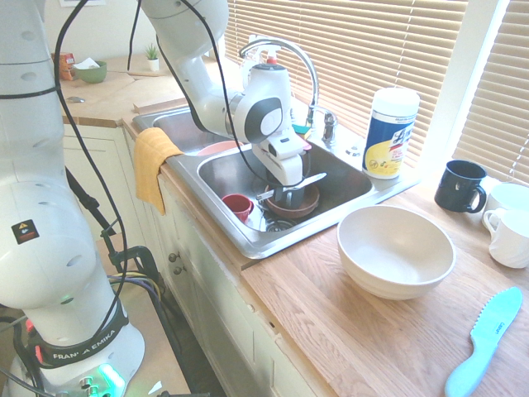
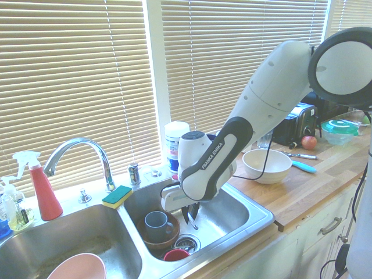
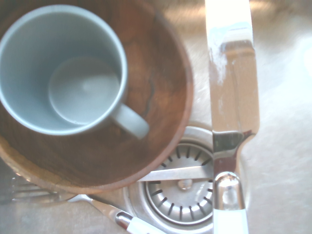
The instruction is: Put the knife into the sink
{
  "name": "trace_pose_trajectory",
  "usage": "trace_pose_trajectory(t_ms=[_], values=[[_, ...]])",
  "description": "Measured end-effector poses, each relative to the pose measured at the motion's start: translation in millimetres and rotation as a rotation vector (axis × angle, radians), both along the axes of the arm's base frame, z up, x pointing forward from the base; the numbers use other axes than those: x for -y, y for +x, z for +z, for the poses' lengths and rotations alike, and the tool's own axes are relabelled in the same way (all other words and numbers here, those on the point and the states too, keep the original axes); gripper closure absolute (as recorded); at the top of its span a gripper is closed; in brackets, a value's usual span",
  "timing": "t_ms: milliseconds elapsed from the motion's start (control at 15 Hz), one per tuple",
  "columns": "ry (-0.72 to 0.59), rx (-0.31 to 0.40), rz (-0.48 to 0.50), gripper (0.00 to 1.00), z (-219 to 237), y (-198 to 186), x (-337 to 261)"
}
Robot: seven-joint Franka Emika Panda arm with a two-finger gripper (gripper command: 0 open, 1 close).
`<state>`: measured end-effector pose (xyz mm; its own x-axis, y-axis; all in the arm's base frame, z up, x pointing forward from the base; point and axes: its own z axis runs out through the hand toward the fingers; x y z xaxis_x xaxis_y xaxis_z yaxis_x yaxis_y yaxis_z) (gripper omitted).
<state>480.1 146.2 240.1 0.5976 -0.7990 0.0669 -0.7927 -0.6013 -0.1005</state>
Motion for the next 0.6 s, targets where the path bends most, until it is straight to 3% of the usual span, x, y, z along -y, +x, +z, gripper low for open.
trace_pose_trajectory(t_ms=[600], values=[[0.012, -0.040, -0.051, 1.00, -83, 12, 11]])
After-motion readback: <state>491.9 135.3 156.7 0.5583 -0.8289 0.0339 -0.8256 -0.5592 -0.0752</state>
